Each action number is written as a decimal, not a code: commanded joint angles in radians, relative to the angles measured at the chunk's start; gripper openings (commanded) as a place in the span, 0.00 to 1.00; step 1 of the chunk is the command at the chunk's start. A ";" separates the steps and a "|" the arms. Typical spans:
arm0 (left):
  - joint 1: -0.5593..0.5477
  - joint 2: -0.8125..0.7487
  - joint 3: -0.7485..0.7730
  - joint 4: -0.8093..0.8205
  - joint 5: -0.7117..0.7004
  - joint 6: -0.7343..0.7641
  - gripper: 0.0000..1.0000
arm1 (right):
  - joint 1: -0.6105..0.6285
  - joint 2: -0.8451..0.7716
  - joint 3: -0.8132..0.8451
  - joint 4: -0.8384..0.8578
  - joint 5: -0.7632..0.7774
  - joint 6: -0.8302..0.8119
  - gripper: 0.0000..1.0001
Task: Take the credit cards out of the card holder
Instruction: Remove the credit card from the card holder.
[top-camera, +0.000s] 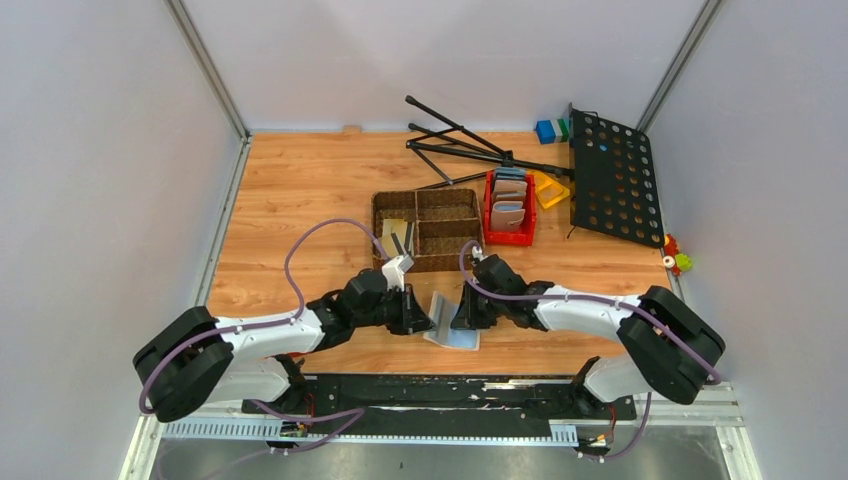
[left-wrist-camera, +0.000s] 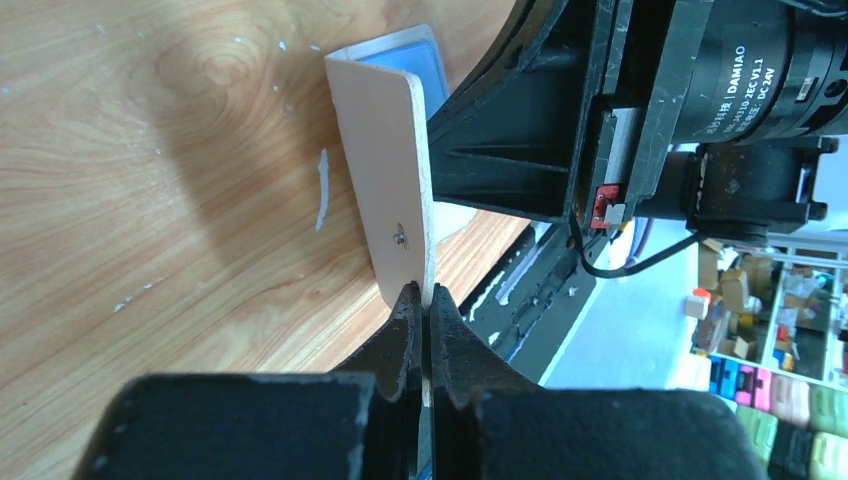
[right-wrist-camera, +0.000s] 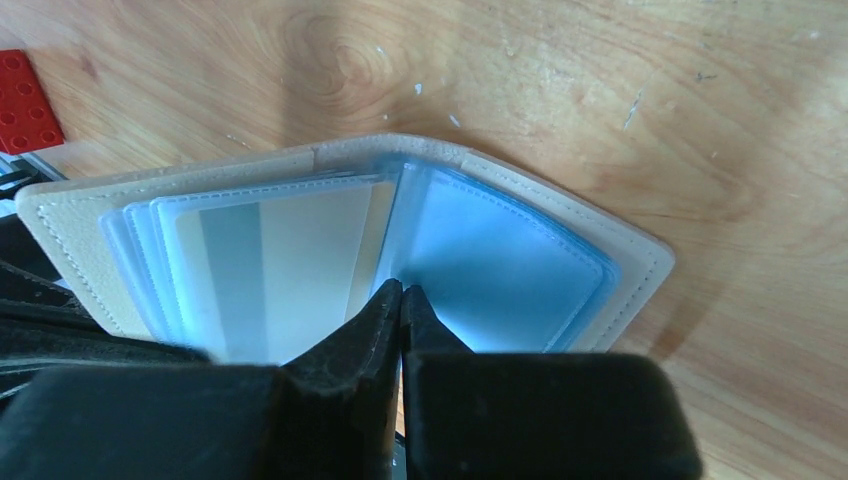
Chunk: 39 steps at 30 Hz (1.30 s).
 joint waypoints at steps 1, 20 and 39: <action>0.000 0.021 -0.038 0.243 0.069 -0.074 0.00 | -0.008 -0.022 -0.020 0.030 -0.016 -0.007 0.04; 0.001 0.114 -0.106 0.630 0.169 -0.241 0.00 | -0.053 -0.111 -0.116 0.156 -0.133 0.057 0.03; 0.008 0.189 -0.071 0.368 0.094 -0.135 0.07 | -0.044 -0.100 -0.059 0.040 -0.086 -0.006 0.08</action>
